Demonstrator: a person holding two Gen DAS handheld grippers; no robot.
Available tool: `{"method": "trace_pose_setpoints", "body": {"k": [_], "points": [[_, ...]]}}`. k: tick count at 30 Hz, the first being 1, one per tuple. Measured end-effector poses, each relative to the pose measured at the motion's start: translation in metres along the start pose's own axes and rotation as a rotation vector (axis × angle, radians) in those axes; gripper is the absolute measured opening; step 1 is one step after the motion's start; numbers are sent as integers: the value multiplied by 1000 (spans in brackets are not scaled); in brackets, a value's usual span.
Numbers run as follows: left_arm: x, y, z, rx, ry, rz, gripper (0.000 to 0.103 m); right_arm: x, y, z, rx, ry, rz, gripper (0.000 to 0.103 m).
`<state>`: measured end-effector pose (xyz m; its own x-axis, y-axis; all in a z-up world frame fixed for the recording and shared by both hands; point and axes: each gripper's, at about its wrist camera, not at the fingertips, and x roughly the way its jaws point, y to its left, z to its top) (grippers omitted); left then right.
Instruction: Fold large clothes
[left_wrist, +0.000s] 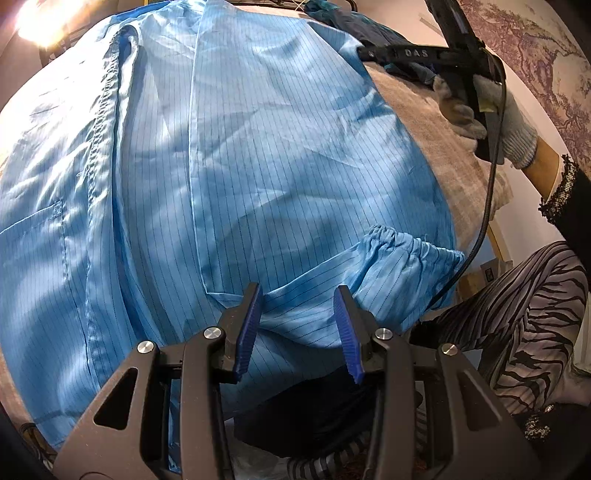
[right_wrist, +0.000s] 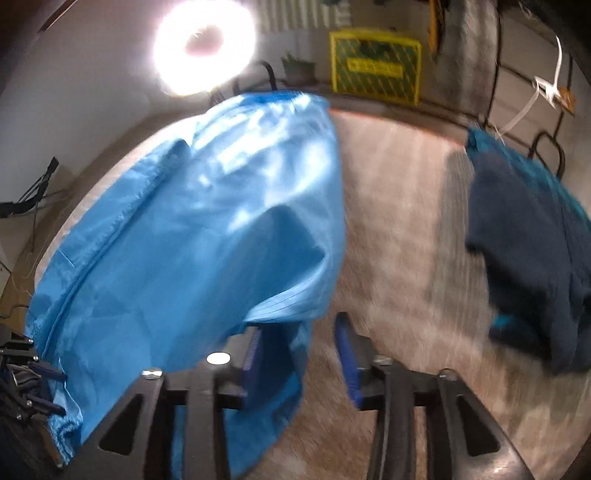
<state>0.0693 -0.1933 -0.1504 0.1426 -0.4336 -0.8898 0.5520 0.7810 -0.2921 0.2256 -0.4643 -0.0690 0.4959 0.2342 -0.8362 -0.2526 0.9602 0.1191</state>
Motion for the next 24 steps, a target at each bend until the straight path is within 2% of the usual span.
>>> {"method": "trace_pose_setpoints", "body": {"k": [3,9,10,11,12,14,17,19,22,24], "points": [[0,1,1,-4,1,-3,40,6,-1,8,4,-5,-42,52],[-1,1,1,6,1,-3,40,39,-8,17,50,35,-16,53],[-1,0,1,10,1,-2,40,42,-9,17,68,41,11,44],[-1,0,0,15,0,0,40,42,-9,19,74,38,10,18],[-1,-1,0,21,-1,2,40,42,-10,21,76,34,-27,9],[-1,-4,-2,30,-2,6,40,36,-24,27,118,5,-121,2],[-2,-6,-3,31,0,4,40,25,-53,30,239,-36,-172,0],[-3,-6,-4,32,2,2,40,22,-68,29,290,-35,-175,0],[-5,-7,-6,35,4,2,40,20,-84,23,331,-9,-234,0],[-6,-8,-7,38,9,1,40,10,-91,17,349,-15,-233,5]]}}
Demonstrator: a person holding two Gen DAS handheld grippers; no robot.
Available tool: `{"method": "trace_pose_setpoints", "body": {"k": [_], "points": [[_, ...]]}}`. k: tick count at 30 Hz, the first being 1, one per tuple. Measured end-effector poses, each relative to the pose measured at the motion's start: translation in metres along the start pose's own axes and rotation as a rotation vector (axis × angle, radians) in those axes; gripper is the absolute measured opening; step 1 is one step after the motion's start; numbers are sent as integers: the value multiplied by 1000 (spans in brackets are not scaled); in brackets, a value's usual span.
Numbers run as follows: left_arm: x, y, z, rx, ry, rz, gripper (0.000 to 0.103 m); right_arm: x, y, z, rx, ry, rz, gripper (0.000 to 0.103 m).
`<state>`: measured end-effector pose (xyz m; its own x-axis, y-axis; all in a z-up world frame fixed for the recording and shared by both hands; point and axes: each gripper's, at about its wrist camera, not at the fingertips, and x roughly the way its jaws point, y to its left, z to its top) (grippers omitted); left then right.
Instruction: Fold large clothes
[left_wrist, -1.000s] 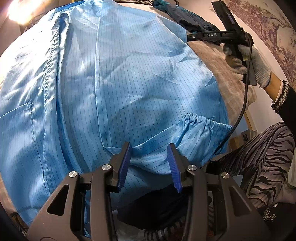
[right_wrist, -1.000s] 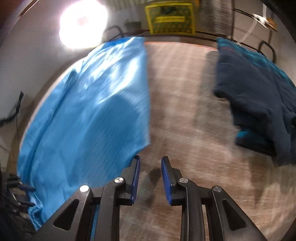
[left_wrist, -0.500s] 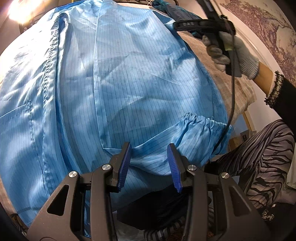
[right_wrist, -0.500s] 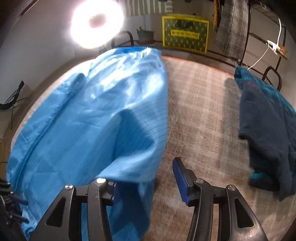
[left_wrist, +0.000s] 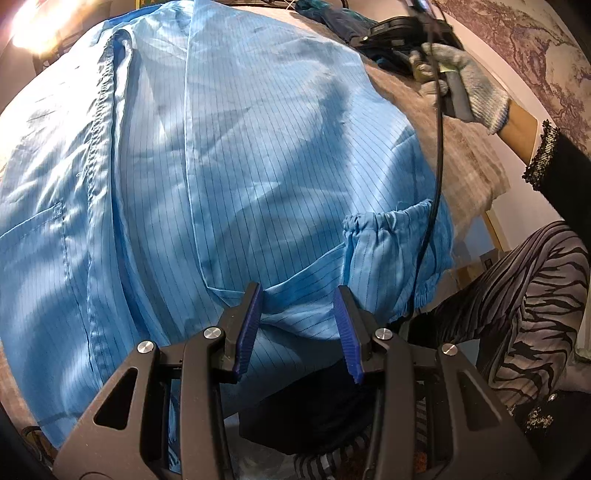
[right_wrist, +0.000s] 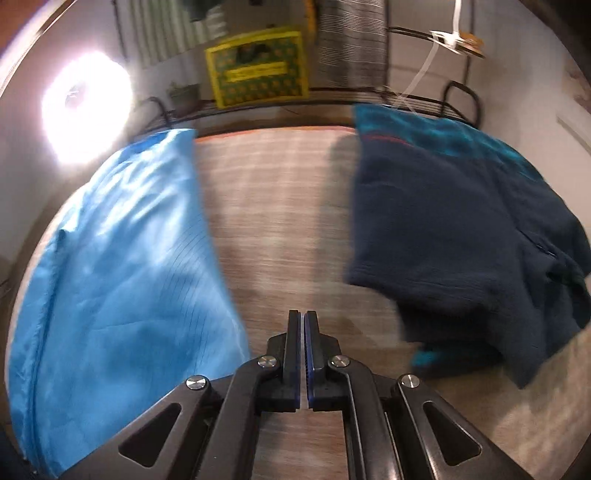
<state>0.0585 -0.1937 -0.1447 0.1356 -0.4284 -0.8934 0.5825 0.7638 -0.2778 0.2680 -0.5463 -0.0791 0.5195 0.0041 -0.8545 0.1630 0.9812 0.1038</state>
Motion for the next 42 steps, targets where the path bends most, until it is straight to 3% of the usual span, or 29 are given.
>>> {"method": "trace_pose_setpoints", "body": {"k": [1,2,4,12,18,23,27,30,34,35,38,40,42], "points": [[-1,1,0,-3,2,-5,40,-7,-4,0,5,-13,15,6],[-2,3,0,-6,4,-11,40,-18,-6,-1,1,-33,32,19],[-8,6,0,-14,-7,-23,40,-43,-10,-4,-3,-88,68,34],[-51,17,8,-83,-150,-100,40,-151,-3,-36,-38,-205,336,35],[-37,16,35,-130,-148,-159,40,-208,35,-106,-88,-177,466,35],[-3,5,45,-131,-78,-131,40,-202,74,-168,-109,-39,514,35],[6,17,38,-206,-37,-191,40,-170,110,-197,-185,52,459,35],[0,26,20,-233,-3,-223,40,-140,124,-205,-152,113,489,35],[-39,31,-5,-217,-80,-166,40,-124,149,-217,-229,165,560,29],[-51,33,-9,-220,-110,-153,40,-128,158,-223,-289,176,587,23],[-77,43,-18,-226,-189,-104,40,-148,183,-246,-511,196,633,17],[-82,48,-23,-241,-206,-91,40,-160,190,-257,-616,208,627,18],[-78,49,-27,-257,-197,-106,40,-165,185,-259,-620,228,652,33]]}}
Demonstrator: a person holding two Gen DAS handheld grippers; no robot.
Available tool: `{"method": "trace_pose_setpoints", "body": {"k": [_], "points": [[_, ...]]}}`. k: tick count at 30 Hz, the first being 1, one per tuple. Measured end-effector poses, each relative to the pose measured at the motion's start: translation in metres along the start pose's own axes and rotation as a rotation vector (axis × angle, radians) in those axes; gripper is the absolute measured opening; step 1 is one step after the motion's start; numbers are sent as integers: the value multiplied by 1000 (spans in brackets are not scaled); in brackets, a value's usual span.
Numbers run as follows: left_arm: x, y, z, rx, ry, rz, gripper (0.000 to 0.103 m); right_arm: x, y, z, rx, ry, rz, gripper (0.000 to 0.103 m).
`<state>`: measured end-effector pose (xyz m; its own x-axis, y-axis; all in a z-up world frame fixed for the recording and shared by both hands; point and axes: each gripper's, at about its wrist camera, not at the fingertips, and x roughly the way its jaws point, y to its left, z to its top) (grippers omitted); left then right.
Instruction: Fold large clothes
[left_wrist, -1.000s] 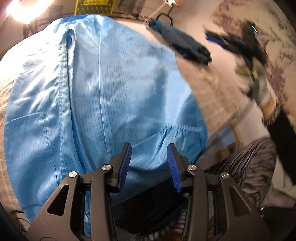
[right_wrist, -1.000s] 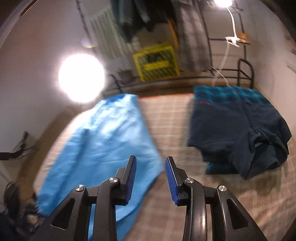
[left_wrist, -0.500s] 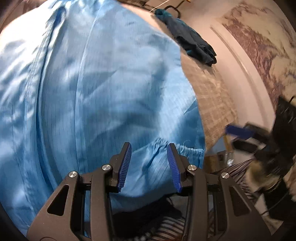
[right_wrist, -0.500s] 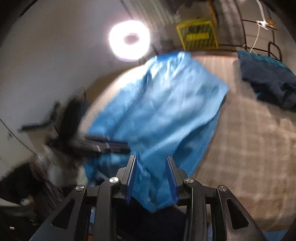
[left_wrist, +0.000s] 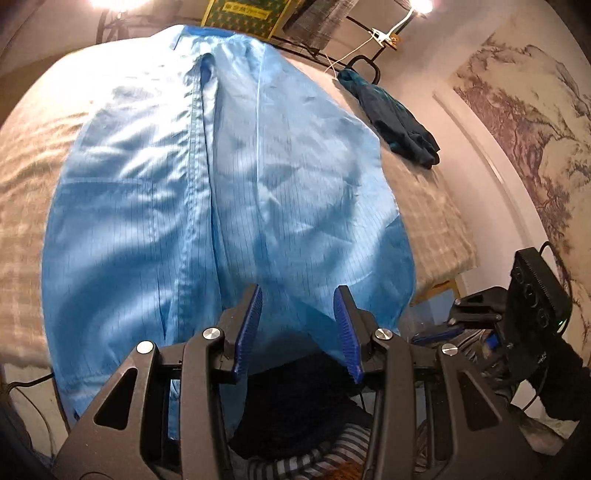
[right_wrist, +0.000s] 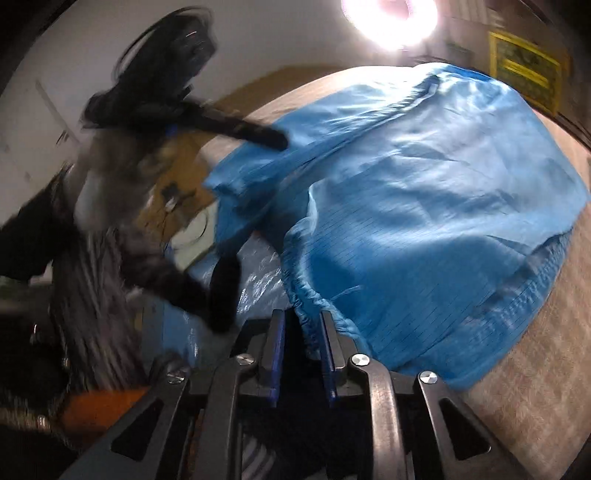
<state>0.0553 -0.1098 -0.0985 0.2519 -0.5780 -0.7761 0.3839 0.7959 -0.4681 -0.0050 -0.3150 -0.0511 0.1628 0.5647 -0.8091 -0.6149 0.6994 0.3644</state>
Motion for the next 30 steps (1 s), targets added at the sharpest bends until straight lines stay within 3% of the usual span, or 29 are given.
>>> {"method": "trace_pose_setpoints", "body": {"k": [4,8,12,15,16,18,19,20,21,28,30], "points": [[16,-7,-5,27,34,10,40,-23,-22,-2,93,-65,-67,42],[26,-13,-9,24,61,-13,40,-37,-77,-6,361,-144,-179,46],[34,-25,-10,25,66,-40,45,-27,-117,-15,543,-161,-138,51],[45,-33,-10,50,72,2,47,-15,-124,-10,541,-150,-148,50],[49,-35,-10,58,76,28,47,-11,-123,-6,525,-137,-162,47],[57,-32,-11,59,86,80,47,-1,-122,1,504,-118,-164,23],[59,-30,-12,57,89,105,32,2,-121,4,498,-112,-169,8],[62,-26,-13,53,96,124,19,2,-120,6,491,-109,-177,3],[63,-21,-14,44,104,136,3,0,-121,5,485,-111,-180,1],[59,-8,-30,28,82,156,3,-21,-131,-3,503,-118,-246,0],[57,-10,-31,47,71,170,3,-16,-135,-5,530,-113,-207,0]]}}
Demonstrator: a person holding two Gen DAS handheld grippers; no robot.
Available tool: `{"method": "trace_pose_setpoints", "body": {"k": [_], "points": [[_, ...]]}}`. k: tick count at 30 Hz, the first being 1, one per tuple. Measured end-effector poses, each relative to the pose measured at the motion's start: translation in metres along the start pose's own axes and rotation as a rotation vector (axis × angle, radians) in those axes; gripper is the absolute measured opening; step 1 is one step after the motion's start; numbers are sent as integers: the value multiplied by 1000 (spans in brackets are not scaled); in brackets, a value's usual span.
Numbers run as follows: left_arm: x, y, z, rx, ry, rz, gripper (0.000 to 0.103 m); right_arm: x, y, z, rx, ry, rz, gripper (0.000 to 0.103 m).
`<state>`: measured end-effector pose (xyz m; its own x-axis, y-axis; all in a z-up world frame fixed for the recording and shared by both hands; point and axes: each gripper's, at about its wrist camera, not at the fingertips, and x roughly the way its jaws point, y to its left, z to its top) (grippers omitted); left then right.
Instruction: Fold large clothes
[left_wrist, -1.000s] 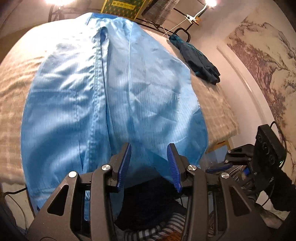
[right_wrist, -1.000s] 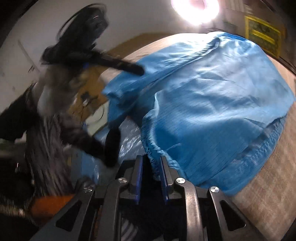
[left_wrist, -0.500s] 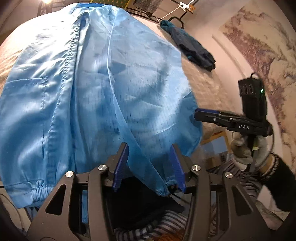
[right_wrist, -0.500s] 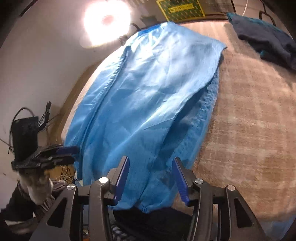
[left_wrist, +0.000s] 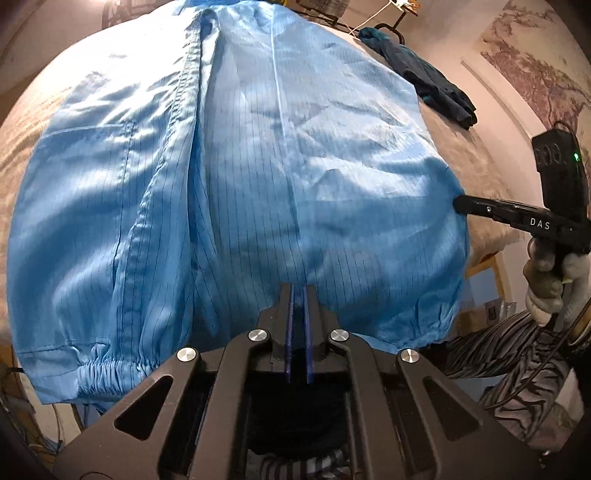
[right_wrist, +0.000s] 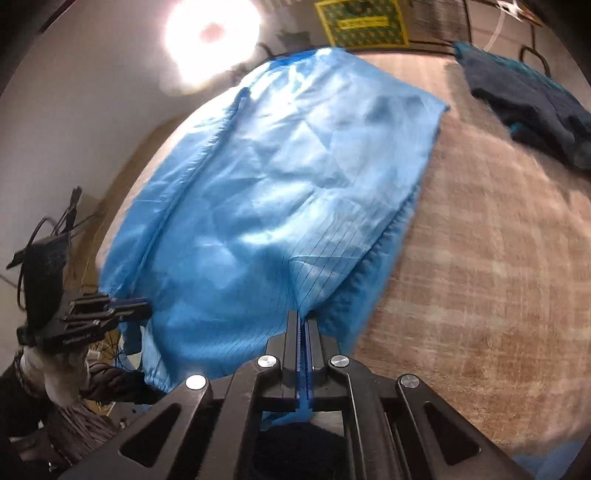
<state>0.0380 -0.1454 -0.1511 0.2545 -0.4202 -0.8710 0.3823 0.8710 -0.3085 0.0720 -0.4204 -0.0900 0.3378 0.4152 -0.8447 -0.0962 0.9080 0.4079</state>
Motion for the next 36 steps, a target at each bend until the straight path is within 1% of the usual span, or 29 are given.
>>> {"method": "trace_pose_setpoints", "body": {"k": [2,4,6,9,11,13,14,15,16,17,18,20,21,22,23,24,25,26,28,30,32,33,36], "points": [[-2,-3,-2,17,-8,16,3,4,4,-2,-11,39,38,0],[-4,-4,-5,31,-15,36,3,3,10,-5,-53,39,-18,1],[-11,-4,-10,25,-35,46,3,1,11,-5,-58,40,-32,1],[-26,-2,-11,-6,-84,9,3,-10,6,-5,-50,17,-38,1],[-35,-8,-16,-5,-118,-18,3,-14,1,-5,-48,10,-50,1],[-41,-15,-21,11,-141,-11,3,-15,-3,-5,-34,8,-34,1],[-41,-20,-23,17,-151,-8,3,-16,-2,-5,-29,7,-7,7],[-43,-26,-25,26,-165,-11,3,-16,0,-5,-29,10,1,10],[-44,-33,-26,40,-174,-17,3,-18,1,-5,-33,14,13,31],[-43,-43,-28,65,-181,-16,3,-23,3,-6,-38,-1,16,45],[-39,-52,-28,86,-183,-16,4,-28,4,-6,-41,-18,13,45],[-31,-70,-29,135,-177,-14,8,-40,2,-5,-28,-51,41,45],[-26,-83,-30,167,-176,-13,14,-47,0,-4,-17,-71,56,45],[-22,-91,-30,182,-177,-14,24,-58,-3,-4,-8,-103,70,45],[-16,-100,-30,199,-179,-18,30,-66,-6,-4,-7,-121,75,45],[-13,-107,-30,211,-184,-27,39,-77,-9,-5,-8,-151,83,46],[-10,-116,-30,230,-191,-27,41,-85,-12,-6,-7,-174,90,50],[-6,-125,-29,252,-200,-13,41,-95,-16,-8,-2,-203,100,57],[3,-146,-28,332,-219,31,41,-112,-26,-11,11,-254,113,62],[12,-163,-26,395,-231,58,42,-126,-39,-15,35,-293,125,63],[21,-175,-26,437,-232,75,46,-137,-55,-19,76,-321,147,63],[29,-183,-26,468,-227,87,50,-139,-60,-20,91,-328,154,63],[48,-198,-29,539,-218,146,53,-145,-76,-27,135,-348,162,63]]}}
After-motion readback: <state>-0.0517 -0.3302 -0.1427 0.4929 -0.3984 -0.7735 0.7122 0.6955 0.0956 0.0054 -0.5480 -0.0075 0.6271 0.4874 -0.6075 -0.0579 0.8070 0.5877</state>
